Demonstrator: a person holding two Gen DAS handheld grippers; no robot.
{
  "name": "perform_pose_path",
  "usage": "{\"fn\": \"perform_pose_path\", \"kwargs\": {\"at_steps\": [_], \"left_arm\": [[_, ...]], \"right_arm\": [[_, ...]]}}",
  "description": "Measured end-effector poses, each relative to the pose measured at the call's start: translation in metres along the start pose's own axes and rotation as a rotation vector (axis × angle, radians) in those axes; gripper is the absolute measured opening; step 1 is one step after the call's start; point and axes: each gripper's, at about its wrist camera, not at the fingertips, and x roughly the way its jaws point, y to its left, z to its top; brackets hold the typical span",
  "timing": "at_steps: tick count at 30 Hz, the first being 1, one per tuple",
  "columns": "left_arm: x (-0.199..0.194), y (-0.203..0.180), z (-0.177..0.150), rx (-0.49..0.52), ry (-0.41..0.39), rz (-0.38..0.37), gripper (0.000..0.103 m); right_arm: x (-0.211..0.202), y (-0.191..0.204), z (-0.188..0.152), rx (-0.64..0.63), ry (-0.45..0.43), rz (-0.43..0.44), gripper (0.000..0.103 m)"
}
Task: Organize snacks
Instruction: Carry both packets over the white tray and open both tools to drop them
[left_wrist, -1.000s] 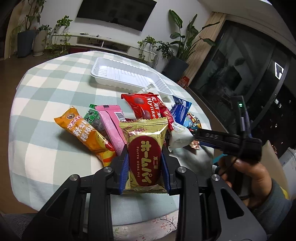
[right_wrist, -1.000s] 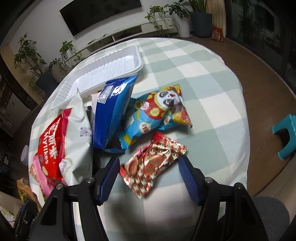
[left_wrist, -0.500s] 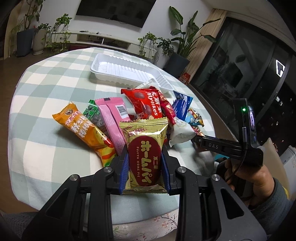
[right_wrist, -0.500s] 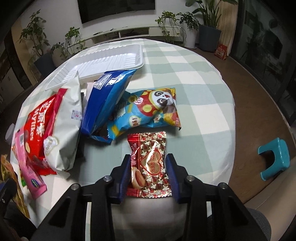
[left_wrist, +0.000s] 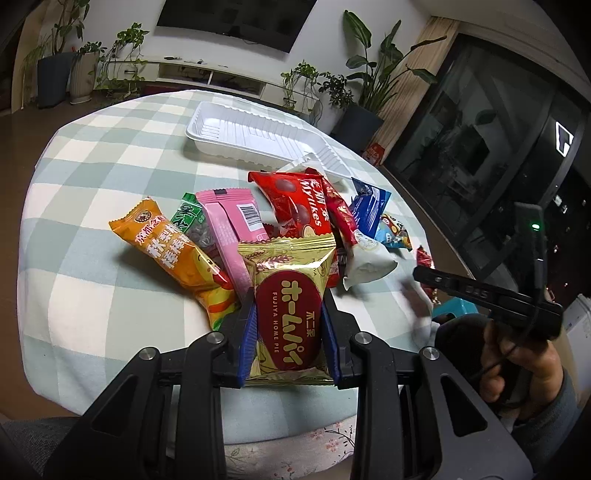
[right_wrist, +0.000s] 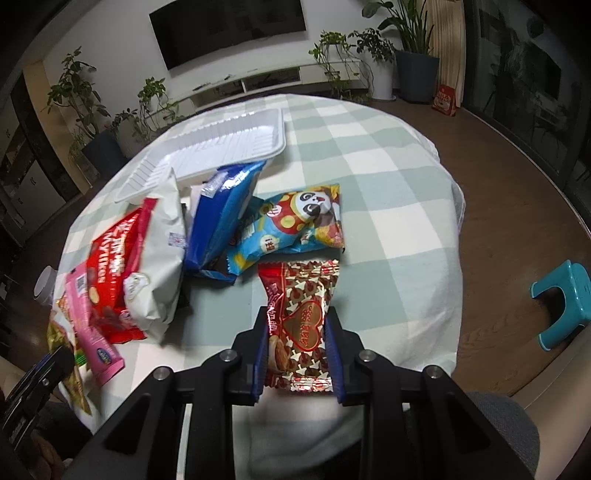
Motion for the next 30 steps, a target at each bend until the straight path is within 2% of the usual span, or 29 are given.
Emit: {"fn": "perform_pose_path", "kwargs": {"at_steps": [7,12,18,23,27,30], "left_arm": [[-0.011,0.002,0.006,-0.036,-0.013,-0.037,0.028],[-0.043,0.014,0.029,-0.06,-0.068,-0.024,0.028],[-0.076,0.043,0.09,-0.042,-0.142,0.042,0.028],[-0.067,0.042,0.163,0.057,-0.154,0.088,0.028],[-0.029,0.031,0.222,0.14,-0.113,0.107,0.028],[0.008,0.027,0.251,0.172,-0.062,0.124,0.028]], "right_arm": [[-0.024,-0.01,-0.001,0.03,-0.03,0.082,0.029],[-0.04,-0.035,0.015,0.1,-0.072,0.101,0.029],[-0.054,-0.09,0.057,0.206,-0.162,0.05,0.029],[-0.063,-0.117,0.108,0.247,-0.243,0.012,0.029],[-0.06,-0.095,0.152,0.191,-0.284,0.051,0.029],[-0.041,-0.06,0.18,0.118,-0.262,0.123,0.029]]}}
